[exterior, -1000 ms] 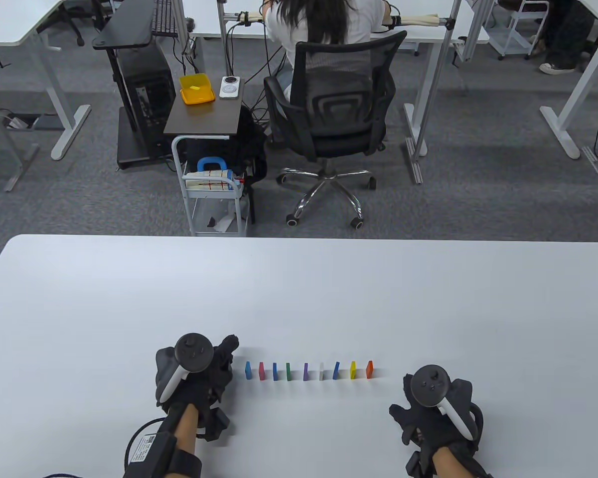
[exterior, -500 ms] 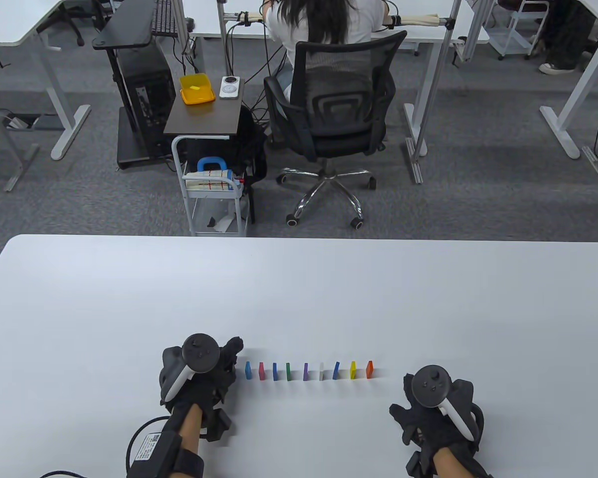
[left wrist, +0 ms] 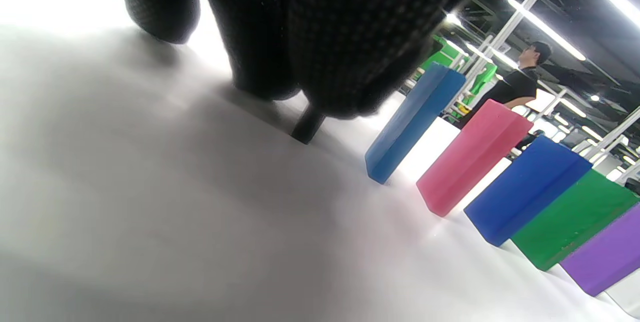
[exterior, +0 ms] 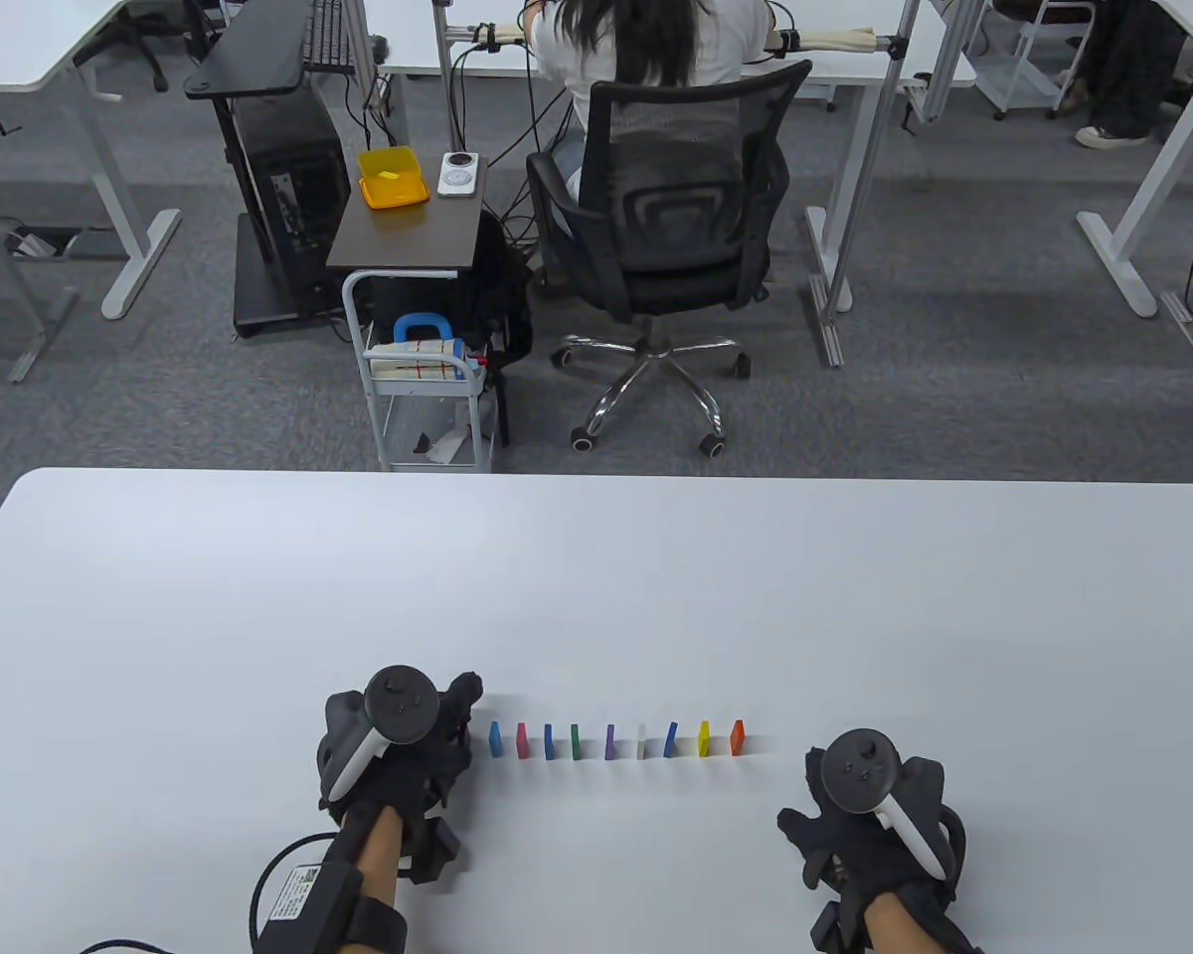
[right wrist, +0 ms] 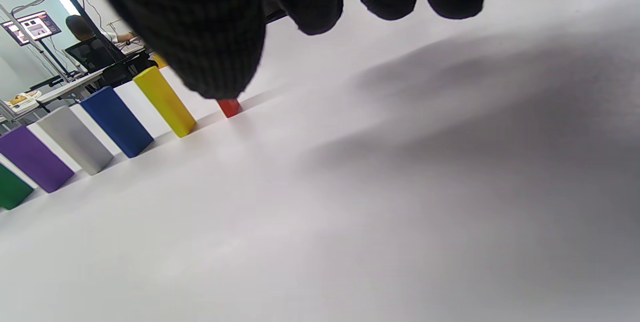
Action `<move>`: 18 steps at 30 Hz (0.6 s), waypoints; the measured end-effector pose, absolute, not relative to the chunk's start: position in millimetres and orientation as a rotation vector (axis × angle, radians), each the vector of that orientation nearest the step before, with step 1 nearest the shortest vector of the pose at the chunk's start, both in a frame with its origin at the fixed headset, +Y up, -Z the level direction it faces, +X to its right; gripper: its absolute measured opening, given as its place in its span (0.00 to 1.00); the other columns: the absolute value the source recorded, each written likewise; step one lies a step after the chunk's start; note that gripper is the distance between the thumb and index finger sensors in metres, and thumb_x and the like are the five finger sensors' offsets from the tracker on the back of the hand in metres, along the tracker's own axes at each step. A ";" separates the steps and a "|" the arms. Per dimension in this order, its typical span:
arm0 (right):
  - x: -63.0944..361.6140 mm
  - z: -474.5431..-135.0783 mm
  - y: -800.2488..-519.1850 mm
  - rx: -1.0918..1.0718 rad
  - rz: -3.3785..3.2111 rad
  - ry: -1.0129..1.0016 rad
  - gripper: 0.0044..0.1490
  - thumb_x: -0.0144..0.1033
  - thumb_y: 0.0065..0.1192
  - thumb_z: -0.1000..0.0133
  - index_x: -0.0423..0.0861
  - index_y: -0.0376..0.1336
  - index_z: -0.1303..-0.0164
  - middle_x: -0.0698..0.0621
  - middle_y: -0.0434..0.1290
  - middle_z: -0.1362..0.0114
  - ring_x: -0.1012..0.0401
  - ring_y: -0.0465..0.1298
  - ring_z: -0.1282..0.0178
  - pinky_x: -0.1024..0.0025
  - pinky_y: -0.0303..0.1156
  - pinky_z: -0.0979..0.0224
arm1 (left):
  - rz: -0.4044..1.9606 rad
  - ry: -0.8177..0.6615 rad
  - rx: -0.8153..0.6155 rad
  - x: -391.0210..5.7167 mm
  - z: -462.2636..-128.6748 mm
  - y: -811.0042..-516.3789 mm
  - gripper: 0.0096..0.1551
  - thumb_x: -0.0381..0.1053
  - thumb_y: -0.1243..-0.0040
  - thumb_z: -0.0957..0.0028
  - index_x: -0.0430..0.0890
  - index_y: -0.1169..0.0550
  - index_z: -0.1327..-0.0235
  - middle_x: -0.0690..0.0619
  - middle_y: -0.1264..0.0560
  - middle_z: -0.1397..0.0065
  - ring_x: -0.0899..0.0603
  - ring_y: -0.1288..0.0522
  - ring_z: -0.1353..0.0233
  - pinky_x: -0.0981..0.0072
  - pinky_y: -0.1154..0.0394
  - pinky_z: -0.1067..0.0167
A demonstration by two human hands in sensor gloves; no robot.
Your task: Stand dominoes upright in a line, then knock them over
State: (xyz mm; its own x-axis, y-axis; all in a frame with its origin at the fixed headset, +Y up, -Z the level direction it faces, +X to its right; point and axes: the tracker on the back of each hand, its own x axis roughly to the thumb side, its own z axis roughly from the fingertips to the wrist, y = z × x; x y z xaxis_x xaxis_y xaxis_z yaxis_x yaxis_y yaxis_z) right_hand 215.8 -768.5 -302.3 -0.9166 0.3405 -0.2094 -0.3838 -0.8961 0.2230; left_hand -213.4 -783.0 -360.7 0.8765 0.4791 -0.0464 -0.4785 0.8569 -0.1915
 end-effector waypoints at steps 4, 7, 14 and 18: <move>216.1 -301.6 -766.5 -0.230 2.726 0.354 0.50 0.52 0.70 0.52 0.43 0.58 0.22 0.32 0.54 0.19 0.30 0.59 0.24 0.32 0.56 0.25 | 0.529 0.001 -0.227 -215.7 -357.3 -780.2 0.51 0.48 0.20 0.64 0.62 0.37 0.28 0.54 0.28 0.21 0.43 0.18 0.30 0.41 0.27 0.27; 215.7 -301.3 -765.2 -0.225 2.725 0.342 0.51 0.52 0.70 0.52 0.43 0.57 0.21 0.32 0.54 0.19 0.30 0.58 0.24 0.32 0.55 0.25 | 0.516 0.018 -0.215 -220.7 -350.2 -774.3 0.54 0.52 0.21 0.65 0.62 0.40 0.27 0.53 0.33 0.17 0.36 0.25 0.23 0.36 0.33 0.24; 211.7 -299.6 -762.0 -0.198 2.728 0.318 0.51 0.52 0.70 0.52 0.43 0.56 0.21 0.32 0.53 0.19 0.29 0.57 0.23 0.32 0.55 0.25 | 0.434 0.056 -0.156 -227.5 -321.5 -757.4 0.57 0.58 0.23 0.66 0.61 0.44 0.25 0.50 0.33 0.17 0.31 0.34 0.18 0.34 0.38 0.22; 210.1 -298.0 -761.0 -0.179 2.730 0.308 0.51 0.52 0.70 0.53 0.43 0.56 0.21 0.32 0.53 0.19 0.29 0.57 0.23 0.32 0.54 0.25 | 0.369 0.046 -0.206 -214.5 -318.1 -759.0 0.59 0.60 0.23 0.66 0.61 0.45 0.25 0.49 0.31 0.18 0.31 0.35 0.18 0.34 0.38 0.22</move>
State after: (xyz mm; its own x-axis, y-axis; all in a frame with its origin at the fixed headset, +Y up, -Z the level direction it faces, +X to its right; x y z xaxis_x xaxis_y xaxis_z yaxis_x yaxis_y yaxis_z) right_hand 210.1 -761.0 -298.0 -0.9174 0.3616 -0.1664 -0.3896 -0.9014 0.1888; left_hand -214.5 -759.0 -318.1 0.9318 0.3536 -0.0822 -0.3629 0.9119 -0.1915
